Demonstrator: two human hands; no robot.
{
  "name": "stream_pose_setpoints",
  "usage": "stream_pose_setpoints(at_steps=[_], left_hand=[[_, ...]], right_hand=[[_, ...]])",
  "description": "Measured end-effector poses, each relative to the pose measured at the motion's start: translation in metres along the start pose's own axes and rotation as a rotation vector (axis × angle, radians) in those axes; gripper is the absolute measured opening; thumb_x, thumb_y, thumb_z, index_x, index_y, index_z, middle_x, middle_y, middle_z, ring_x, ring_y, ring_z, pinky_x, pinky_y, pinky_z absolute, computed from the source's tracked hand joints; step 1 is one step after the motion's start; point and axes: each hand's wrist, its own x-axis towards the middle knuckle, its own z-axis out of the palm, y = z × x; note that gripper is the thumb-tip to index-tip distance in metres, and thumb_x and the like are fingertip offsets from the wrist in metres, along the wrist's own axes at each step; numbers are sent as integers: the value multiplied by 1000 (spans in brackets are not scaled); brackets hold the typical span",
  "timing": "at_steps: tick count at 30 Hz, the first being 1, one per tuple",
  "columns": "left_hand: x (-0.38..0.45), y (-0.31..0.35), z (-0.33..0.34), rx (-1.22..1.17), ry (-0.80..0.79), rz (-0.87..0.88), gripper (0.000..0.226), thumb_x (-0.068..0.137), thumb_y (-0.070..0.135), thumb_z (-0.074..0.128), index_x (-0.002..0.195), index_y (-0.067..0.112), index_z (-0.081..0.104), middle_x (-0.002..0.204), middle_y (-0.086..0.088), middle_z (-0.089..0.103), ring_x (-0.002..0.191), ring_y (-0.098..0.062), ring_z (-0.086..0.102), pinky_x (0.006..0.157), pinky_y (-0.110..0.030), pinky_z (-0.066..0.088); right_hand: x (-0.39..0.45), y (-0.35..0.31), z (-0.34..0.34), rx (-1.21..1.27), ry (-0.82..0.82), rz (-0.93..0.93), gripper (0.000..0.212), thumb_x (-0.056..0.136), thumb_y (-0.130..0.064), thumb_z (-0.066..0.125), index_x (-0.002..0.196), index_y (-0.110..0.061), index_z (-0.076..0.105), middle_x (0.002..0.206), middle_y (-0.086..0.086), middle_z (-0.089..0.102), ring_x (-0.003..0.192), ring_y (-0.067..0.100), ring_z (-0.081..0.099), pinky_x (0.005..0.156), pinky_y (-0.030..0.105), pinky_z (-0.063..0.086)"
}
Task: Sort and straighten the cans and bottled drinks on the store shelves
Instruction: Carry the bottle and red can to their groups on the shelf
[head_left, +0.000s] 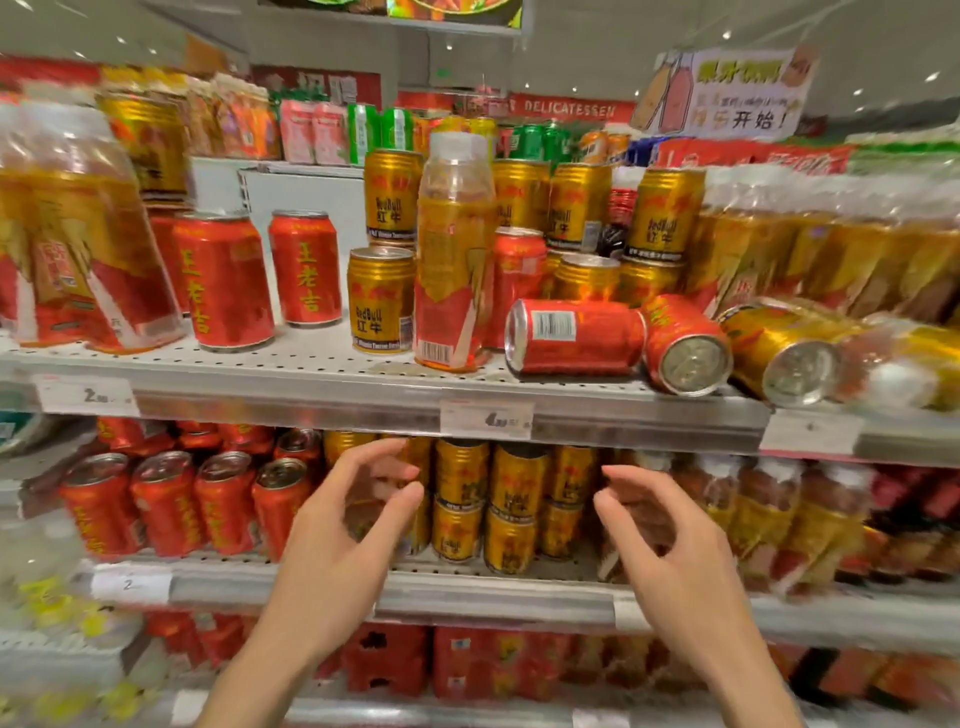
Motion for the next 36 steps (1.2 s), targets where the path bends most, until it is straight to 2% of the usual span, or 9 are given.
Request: stream_pose_setpoints(at_steps=[5, 10, 15, 19, 21, 25, 29, 32, 36], left_hand=[[21, 21, 8, 30, 22, 107, 30, 91, 25, 67, 119, 36, 62, 104, 15, 71, 99, -6, 67, 82, -16, 52], [60, 50, 5, 118, 58, 263, 35, 91, 28, 68, 123, 36, 58, 106, 17, 68, 99, -1, 65, 78, -7, 49], [110, 76, 5, 313, 126, 421, 60, 90, 38, 69, 144, 30, 42, 128, 6, 54, 107, -2, 58, 79, -15, 53], [142, 94, 10, 445, 158, 452, 83, 87, 54, 68, 154, 29, 25, 145, 0, 42, 123, -14, 53, 96, -39, 55], [155, 100, 11, 501, 158, 436, 91, 86, 58, 67, 157, 27, 19, 150, -3, 39, 132, -17, 47, 105, -37, 44], [171, 104, 11, 474, 45, 404, 87, 89, 52, 67, 158, 30, 18, 154, 0, 42, 122, -7, 46, 99, -32, 42], [172, 98, 10, 387, -16, 406, 83, 92, 46, 66, 157, 32, 17, 155, 3, 39, 123, 2, 39, 91, -16, 38], [172, 95, 11, 338, -15, 408, 82, 92, 45, 65, 157, 33, 17, 155, 4, 37, 127, 1, 37, 97, -23, 40], [172, 94, 12, 328, -12, 407, 82, 92, 45, 65, 157, 34, 15, 157, 5, 34, 127, 3, 34, 100, -27, 40]], right_hand=[[16, -13, -16, -104, 8, -141, 20, 93, -32, 67, 112, -38, 66, 97, -23, 69, 94, -1, 66, 80, 21, 52], [41, -54, -23, -244, -7, -421, 24, 94, -30, 67, 118, -31, 66, 101, -21, 68, 100, -1, 65, 84, 15, 51], [92, -93, -33, -541, -17, -639, 37, 92, -39, 65, 125, -22, 62, 115, -9, 65, 105, 5, 59, 90, 25, 53], [132, -113, -44, -849, -206, -569, 65, 89, -54, 64, 145, -24, 47, 139, -6, 52, 129, 12, 47, 108, 35, 45], [145, -118, -48, -951, -324, -485, 74, 87, -58, 65, 149, -25, 42, 141, -5, 50, 128, 13, 47, 107, 34, 45], [156, -111, -53, -967, -445, -428, 77, 82, -62, 69, 146, -29, 43, 128, -7, 51, 113, 13, 53, 99, 30, 47], [158, -100, -54, -967, -457, -450, 74, 81, -57, 74, 142, -35, 39, 130, -8, 56, 112, 14, 58, 96, 30, 50], [160, -98, -57, -891, -464, -443, 71, 79, -56, 76, 138, -36, 43, 129, -11, 59, 106, 11, 60, 89, 25, 50], [165, -100, -65, -759, -456, -438, 75, 76, -55, 79, 140, -40, 46, 132, -14, 54, 113, 5, 55, 93, 23, 47]])
